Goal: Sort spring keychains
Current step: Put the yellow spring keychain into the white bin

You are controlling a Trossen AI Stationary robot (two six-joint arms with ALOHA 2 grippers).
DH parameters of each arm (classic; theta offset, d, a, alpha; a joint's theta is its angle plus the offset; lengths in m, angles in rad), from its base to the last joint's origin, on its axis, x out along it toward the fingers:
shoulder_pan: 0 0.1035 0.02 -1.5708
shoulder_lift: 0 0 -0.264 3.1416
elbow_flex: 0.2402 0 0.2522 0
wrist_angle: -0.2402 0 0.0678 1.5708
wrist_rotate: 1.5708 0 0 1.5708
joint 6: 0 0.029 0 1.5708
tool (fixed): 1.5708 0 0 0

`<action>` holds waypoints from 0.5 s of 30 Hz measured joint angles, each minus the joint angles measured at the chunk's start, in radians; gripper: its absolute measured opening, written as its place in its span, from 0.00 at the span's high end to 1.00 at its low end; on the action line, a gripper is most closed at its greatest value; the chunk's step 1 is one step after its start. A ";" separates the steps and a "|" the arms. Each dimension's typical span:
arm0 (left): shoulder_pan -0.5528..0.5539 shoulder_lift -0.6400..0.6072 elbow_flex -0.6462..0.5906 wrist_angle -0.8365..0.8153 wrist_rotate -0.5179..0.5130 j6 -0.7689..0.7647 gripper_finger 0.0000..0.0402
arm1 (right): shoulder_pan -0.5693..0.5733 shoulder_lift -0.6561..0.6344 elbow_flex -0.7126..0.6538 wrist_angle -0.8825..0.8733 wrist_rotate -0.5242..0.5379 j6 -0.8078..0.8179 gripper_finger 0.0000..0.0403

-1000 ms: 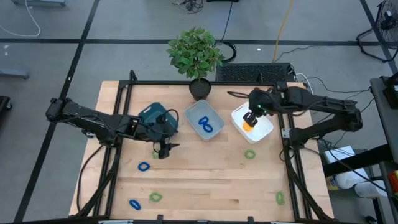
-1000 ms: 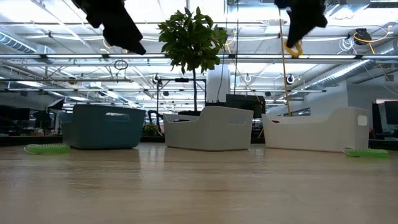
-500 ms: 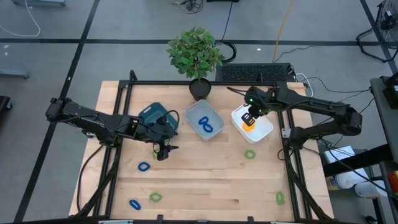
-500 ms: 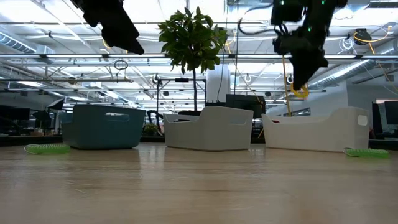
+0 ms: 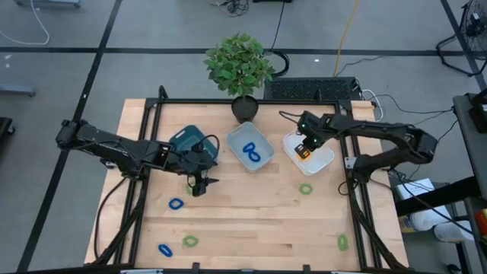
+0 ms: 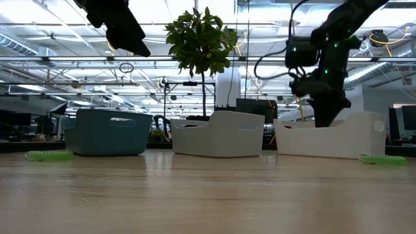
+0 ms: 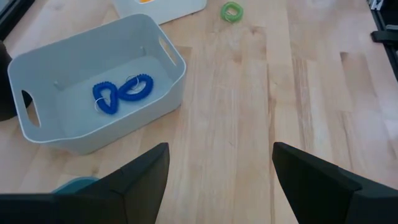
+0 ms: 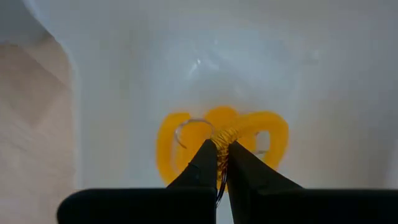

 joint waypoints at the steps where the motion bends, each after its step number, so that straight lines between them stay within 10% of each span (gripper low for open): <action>1: 0.000 0.000 0.000 0.000 0.000 -0.004 0.27 | 0.000 0.017 -0.006 0.006 0.000 -0.006 1.00; 15: 0.000 0.000 0.000 -0.034 0.026 -0.032 0.27 | 0.003 0.036 -0.009 0.042 0.012 -0.073 0.72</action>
